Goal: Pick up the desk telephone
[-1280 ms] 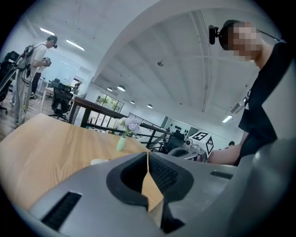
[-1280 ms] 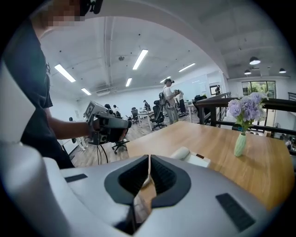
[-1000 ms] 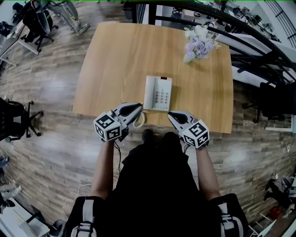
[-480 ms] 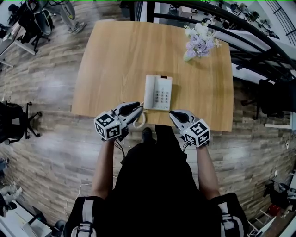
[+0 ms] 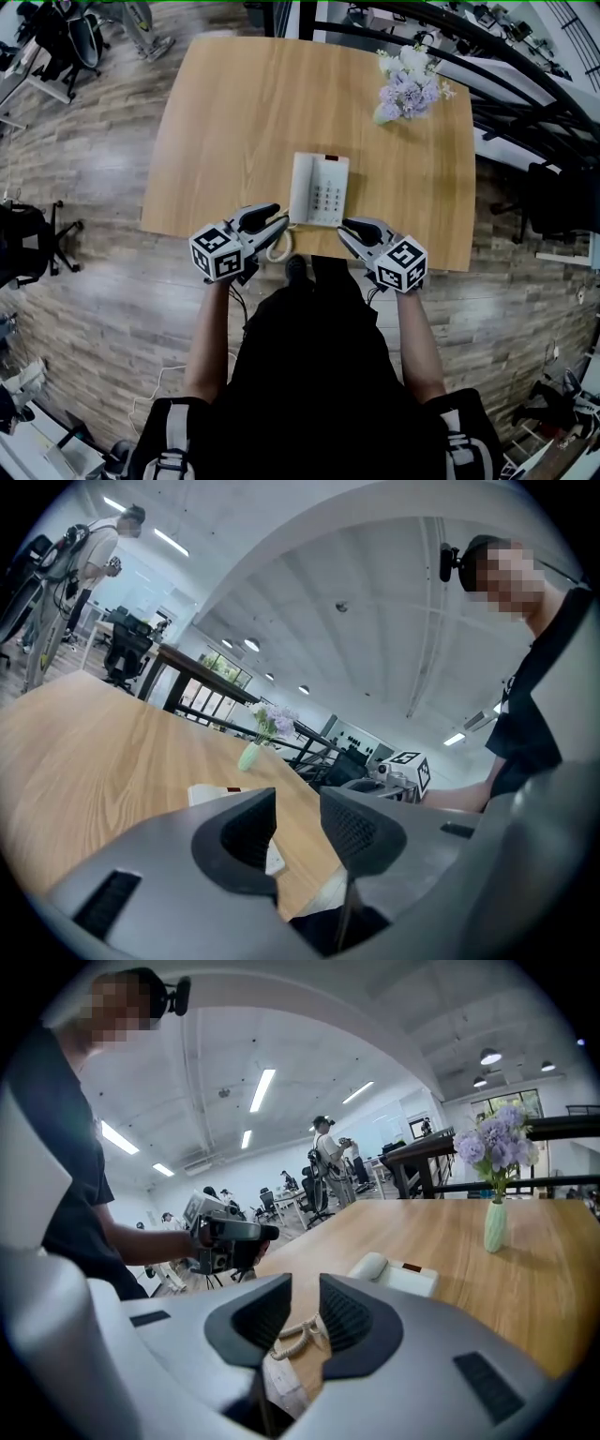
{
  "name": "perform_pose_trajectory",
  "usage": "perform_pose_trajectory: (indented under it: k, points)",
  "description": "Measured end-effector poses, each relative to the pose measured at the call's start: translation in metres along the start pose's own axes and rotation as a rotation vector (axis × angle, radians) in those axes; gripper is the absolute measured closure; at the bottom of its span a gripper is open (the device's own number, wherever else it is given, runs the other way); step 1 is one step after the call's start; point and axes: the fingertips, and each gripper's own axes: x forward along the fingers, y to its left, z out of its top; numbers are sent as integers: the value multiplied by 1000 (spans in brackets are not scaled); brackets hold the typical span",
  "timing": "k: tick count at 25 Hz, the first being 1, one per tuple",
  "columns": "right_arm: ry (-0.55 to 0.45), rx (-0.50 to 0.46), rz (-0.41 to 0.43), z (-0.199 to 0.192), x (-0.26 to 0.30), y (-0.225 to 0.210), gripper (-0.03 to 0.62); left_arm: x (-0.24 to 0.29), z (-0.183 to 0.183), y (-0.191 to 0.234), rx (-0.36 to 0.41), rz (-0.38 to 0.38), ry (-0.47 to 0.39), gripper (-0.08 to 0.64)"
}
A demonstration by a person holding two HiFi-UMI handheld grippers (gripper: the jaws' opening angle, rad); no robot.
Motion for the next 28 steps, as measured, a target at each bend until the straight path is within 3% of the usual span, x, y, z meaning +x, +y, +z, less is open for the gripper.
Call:
perform_pose_trajectory:
  k: [2,3,14,28]
  points:
    - [7,27,9,-5,1,-6,435,4,-4,3,-12,-8,20,403]
    - [15,34,7,-7,2,-10,420,6,-6,5,-17,-9,31,394]
    - [43,225,-16,-39,19,-79,360,42,-59,59,-144,17,213,337]
    - [112,405,25,-87,50,-129,330,82,-92,121,-303,41,267,225]
